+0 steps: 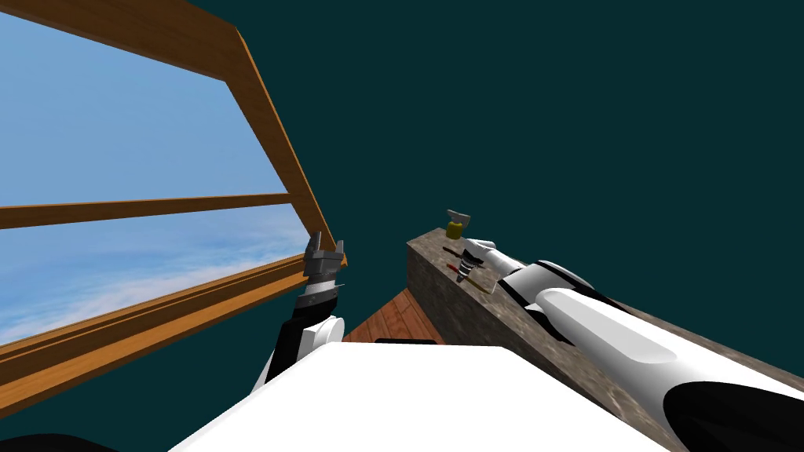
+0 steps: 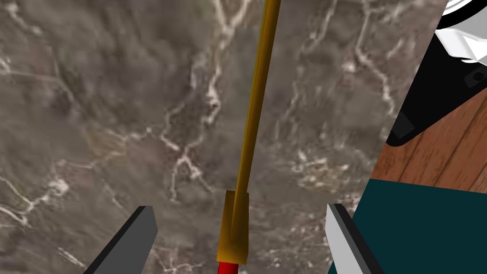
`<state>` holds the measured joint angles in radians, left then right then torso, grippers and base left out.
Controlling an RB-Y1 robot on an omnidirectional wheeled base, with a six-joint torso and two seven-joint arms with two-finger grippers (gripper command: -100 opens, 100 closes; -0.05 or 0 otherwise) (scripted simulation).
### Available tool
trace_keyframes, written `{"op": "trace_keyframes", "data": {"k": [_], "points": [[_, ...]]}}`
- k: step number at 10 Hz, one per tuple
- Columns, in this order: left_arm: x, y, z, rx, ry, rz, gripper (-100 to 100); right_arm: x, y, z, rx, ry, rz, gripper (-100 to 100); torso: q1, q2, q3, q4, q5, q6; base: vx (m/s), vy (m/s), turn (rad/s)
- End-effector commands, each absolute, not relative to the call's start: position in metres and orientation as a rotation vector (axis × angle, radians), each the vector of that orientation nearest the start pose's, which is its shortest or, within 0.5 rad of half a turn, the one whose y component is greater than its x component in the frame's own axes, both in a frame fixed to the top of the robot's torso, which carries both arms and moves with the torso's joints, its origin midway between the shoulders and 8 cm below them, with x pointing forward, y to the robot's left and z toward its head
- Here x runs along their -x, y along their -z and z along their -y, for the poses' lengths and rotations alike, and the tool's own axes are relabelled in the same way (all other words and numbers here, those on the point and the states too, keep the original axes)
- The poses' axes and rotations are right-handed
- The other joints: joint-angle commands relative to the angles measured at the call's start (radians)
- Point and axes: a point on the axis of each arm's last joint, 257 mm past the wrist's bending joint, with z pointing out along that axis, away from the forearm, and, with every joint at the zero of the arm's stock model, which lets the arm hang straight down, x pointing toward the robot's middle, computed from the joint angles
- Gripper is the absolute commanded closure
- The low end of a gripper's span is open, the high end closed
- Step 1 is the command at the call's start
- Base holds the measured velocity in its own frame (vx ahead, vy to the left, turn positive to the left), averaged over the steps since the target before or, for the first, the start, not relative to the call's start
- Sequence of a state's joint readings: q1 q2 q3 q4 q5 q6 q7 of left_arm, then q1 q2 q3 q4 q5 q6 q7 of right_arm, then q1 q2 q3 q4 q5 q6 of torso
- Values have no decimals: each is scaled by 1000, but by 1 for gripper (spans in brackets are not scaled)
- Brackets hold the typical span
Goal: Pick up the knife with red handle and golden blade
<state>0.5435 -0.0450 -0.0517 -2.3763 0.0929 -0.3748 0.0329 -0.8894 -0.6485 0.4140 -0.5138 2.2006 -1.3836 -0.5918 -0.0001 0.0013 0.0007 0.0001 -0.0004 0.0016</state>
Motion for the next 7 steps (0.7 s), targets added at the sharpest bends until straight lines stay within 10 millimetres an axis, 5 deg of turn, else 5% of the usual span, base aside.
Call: {"op": "trace_keyframes", "data": {"k": [1, 2, 6, 7], "points": [[-343, -29, -281, 819, 1415, -554, 0, -474, 355, 376, 1244, -82, -2833, -100, 0, 0, 0, 0, 0, 0, -6, 0, 2], [-343, -29, -281, 819, 1415, -554, 0, -474, 355, 376, 1245, -81, -2832, 100, 0, -1, 0, 0, 0, 0, 0, 0, 0], [-343, -29, -281, 819, 1415, -554, 0, -474, 355, 377, 1241, -79, -2833, 100, 0, -1, -1, -1, -1, -1, 0, 0, 0], [-343, -29, -281, 819, 1415, -554, 0, -474, 355, 377, 1240, -79, -2833, 0, -1, -1, -1, -1, -1, -1, 0, 0, 0]]}}
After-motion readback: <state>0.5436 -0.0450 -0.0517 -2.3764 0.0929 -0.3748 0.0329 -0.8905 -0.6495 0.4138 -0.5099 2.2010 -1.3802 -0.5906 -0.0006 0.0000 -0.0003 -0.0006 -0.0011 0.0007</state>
